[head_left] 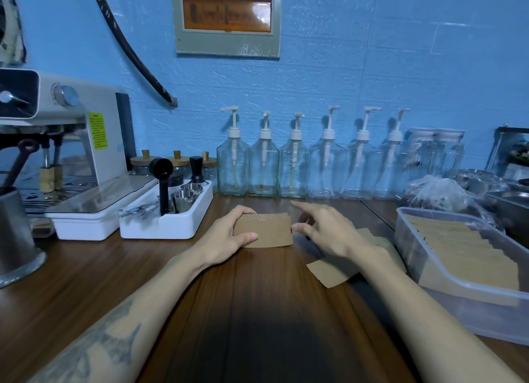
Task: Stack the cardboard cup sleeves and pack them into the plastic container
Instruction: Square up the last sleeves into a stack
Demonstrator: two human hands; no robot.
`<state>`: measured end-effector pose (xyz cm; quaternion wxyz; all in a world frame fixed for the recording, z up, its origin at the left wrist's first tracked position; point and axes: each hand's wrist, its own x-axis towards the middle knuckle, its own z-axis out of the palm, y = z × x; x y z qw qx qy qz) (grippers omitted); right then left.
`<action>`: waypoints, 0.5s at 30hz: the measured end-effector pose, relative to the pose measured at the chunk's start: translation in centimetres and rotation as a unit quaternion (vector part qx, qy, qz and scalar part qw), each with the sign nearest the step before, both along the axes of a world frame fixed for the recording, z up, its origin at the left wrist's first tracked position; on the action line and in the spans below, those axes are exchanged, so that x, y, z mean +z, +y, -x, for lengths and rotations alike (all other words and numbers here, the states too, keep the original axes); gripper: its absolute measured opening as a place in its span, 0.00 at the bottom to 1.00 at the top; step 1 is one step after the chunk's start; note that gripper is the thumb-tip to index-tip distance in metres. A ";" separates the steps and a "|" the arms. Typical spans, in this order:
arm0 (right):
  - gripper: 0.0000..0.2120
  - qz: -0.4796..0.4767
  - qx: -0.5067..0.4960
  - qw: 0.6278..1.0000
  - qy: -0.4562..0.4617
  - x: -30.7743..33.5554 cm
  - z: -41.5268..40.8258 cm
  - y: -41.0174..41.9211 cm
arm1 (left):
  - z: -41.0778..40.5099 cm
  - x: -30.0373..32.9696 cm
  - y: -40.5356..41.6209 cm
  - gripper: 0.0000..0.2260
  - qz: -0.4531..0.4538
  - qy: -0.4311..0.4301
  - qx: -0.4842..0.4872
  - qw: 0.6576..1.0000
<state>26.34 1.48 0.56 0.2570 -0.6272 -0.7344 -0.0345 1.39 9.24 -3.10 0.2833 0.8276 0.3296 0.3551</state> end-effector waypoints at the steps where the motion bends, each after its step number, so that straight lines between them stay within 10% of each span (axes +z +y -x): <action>1: 0.26 -0.001 -0.015 1.000 -0.001 0.1 -0.8 -0.3 | 0.0 0.0 0.0 0.15 0.002 -0.001 -0.001 1.000; 15: 0.25 0.092 -0.143 0.983 -0.065 -0.4 -3.9 -1.3 | -0.7 -0.1 -0.8 0.15 -0.005 0.002 0.017 1.000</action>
